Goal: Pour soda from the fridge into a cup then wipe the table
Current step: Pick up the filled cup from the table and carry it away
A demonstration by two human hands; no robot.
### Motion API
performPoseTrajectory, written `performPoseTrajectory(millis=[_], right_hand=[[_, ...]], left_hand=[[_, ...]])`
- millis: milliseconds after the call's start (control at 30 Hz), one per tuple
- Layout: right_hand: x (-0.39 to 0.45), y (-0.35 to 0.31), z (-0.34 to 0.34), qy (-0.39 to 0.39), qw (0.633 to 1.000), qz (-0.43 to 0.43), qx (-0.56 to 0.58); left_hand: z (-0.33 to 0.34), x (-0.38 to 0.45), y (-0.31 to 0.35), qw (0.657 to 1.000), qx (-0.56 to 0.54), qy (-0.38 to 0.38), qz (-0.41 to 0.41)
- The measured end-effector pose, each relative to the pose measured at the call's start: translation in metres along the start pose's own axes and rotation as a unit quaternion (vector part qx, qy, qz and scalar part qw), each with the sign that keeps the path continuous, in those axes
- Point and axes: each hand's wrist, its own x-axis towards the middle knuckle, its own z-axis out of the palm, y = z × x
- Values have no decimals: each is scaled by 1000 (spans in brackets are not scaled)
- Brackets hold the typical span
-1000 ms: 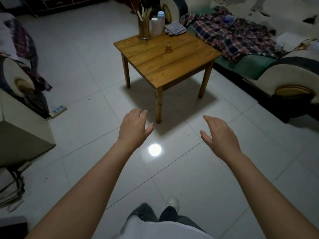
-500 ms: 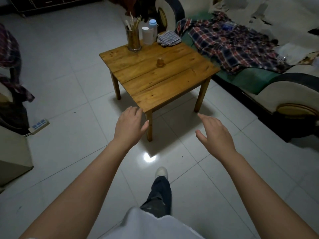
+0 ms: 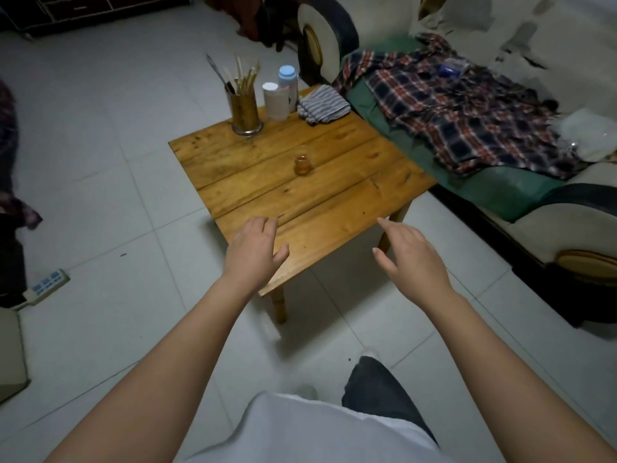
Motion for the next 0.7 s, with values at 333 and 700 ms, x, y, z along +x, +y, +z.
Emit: performPoseTrajectory(millis=[333, 700], right_hand=[[176, 70, 5, -75, 989, -127, 0], [324, 122, -3, -141, 953, -266, -17]], left_hand=[[21, 112, 19, 995, -10, -4, -101], [31, 212, 69, 975, -25, -23, -219]])
